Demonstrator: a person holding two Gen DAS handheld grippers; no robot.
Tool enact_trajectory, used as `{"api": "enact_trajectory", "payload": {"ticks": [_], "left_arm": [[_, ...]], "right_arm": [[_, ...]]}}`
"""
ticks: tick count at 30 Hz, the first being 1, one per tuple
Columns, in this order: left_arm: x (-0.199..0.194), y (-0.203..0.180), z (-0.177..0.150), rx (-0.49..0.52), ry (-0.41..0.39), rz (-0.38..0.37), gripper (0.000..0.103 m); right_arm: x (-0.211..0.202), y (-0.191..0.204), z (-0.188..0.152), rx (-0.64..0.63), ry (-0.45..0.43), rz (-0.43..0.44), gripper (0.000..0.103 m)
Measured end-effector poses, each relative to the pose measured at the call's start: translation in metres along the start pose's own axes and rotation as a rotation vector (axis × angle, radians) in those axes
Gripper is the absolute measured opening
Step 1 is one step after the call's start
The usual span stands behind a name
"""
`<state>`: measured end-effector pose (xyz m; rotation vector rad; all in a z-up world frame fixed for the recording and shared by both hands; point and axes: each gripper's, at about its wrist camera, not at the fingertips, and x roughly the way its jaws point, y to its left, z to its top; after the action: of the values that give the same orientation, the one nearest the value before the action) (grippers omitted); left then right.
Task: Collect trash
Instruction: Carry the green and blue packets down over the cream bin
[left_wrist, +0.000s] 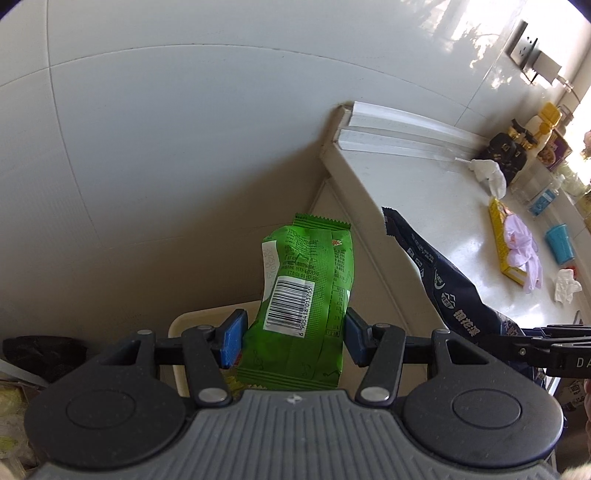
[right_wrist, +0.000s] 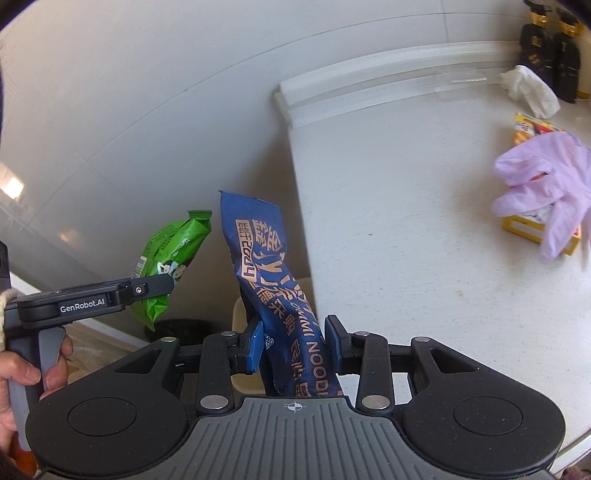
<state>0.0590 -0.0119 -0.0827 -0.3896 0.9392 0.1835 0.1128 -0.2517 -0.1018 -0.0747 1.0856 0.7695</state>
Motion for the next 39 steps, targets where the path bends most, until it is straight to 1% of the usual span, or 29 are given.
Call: {"api": "enact_trajectory", "payload": {"ticks": [4,7,13,20,25,28,36,39], "left_arm": [[0.003,0.005,-0.005,0.011,0.014,0.037,0.051],[0.009,0.011,-0.009,0.008,0.044,0.065,0.051],[0.026,0.03,-0.024,-0.05,0.107,0.102,0.051],[0.048,0.051,-0.045,-0.107,0.177,0.128,0.051],[0.068,0.062,-0.055,-0.137,0.218,0.146,0.051],[0.082,0.068,-0.058,-0.157,0.242,0.158,0.051],[0.117,0.079,-0.068,-0.168,0.314,0.179,0.051],[0.13,0.084,-0.071,-0.173,0.342,0.177,0.051]], "right_arm": [[0.012,0.015,0.005,-0.051,0.025,-0.032,0.034],[0.022,0.029,0.009,-0.094,0.045,-0.057,0.034],[0.044,0.056,0.013,-0.169,0.098,-0.09,0.034],[0.087,0.076,0.01,-0.213,0.209,-0.116,0.034],[0.124,0.079,0.007,-0.201,0.306,-0.135,0.034],[0.145,0.079,0.007,-0.198,0.359,-0.161,0.034],[0.202,0.074,0.011,-0.216,0.466,-0.253,0.034],[0.218,0.072,0.01,-0.227,0.505,-0.271,0.034]]}}
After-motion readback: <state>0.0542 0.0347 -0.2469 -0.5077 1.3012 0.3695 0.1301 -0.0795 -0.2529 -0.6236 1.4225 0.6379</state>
